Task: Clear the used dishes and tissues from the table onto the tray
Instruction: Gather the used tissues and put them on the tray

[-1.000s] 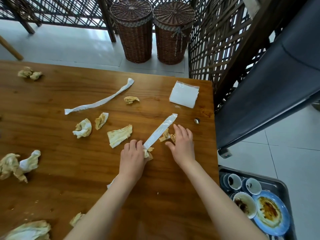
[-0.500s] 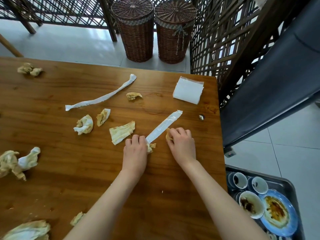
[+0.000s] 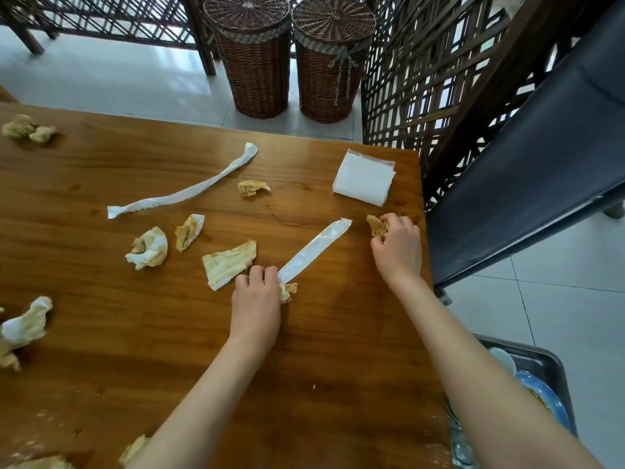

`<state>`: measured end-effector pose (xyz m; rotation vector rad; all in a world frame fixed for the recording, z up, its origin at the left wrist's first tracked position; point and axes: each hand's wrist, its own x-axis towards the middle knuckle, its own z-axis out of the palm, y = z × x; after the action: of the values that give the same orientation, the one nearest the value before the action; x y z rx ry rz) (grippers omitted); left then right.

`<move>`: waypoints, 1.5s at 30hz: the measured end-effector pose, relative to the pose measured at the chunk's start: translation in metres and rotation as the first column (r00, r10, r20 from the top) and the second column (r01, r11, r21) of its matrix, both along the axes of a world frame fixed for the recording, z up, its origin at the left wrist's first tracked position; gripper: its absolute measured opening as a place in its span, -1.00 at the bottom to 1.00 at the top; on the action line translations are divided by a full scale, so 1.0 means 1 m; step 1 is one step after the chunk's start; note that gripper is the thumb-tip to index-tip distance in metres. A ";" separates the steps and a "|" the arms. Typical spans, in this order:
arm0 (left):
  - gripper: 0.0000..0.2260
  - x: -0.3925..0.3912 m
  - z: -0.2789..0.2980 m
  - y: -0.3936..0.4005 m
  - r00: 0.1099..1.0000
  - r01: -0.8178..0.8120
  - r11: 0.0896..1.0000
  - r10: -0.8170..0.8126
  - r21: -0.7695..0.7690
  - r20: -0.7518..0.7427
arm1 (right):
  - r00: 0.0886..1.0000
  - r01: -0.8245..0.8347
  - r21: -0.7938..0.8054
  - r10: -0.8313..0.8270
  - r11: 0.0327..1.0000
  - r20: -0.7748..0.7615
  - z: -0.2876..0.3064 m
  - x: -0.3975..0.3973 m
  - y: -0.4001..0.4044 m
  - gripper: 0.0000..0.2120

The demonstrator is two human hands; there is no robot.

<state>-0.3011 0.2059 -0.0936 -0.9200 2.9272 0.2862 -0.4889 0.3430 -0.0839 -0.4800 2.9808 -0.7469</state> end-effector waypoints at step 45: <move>-0.74 -0.001 0.004 -0.070 0.998 -0.022 0.999 0.020 -0.040 -0.063 | 0.963 -0.255 -0.102 0.262 0.962 0.059 -0.009 0.131 -0.067 -0.79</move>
<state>-0.3020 0.1358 -0.0893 -0.9651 2.9921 0.2622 -0.3577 0.2762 -0.0928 -0.8105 2.7510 -0.8584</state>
